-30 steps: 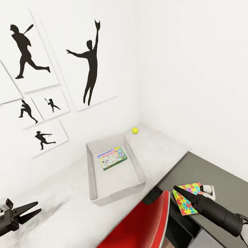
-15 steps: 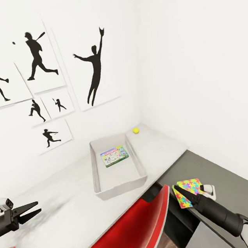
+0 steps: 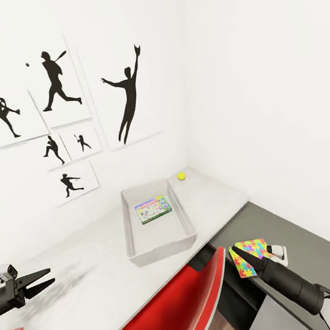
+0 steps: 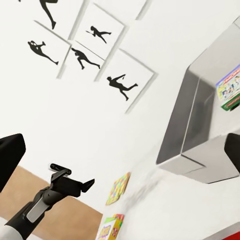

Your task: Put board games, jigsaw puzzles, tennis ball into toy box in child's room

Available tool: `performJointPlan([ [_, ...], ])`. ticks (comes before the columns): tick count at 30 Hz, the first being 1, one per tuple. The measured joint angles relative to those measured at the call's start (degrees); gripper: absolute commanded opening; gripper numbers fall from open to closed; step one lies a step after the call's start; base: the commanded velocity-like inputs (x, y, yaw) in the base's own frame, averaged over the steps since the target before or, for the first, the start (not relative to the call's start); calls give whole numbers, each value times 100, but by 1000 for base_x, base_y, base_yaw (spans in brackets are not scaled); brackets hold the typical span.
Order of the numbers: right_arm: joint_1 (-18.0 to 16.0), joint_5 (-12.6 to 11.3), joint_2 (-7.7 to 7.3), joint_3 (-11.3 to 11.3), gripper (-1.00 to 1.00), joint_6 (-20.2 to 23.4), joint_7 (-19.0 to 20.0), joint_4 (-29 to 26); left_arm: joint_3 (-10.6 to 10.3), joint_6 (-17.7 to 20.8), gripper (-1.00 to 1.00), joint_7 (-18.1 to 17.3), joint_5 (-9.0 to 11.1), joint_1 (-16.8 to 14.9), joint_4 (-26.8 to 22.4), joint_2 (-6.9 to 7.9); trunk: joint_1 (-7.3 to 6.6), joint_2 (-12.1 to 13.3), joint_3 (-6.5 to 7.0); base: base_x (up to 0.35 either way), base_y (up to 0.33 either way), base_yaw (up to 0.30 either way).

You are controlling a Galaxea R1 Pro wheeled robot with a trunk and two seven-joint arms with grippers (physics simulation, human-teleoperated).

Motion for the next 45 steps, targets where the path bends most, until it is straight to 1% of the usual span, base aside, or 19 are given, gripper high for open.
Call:
performJointPlan([
  [12, 0, 11, -1, -1, 100, -2, 9, 7, 1, -3, 100, 0, -7, 0, 2, 0, -1, 0, 115, -123, 59, 0],
  [18, 0, 102, 1, -3, 100, -2, 12, 15, 2, -7, 100, 0, -10, 0, 2, 0, -1, 0, 172, -17, 9, 0],
  [25, 0, 149, 1, 2, 100, -36, 24, 28, 2, -8, 100, 0, -9, 1, 2, 0, -2, 0, 239, -4, 2, 0],
  [45, 1, 159, 1, 4, 100, -60, 43, 45, 3, -8, 100, 0, -5, 1, 2, 0, -2, 1, 431, 0, 0, 0],
])
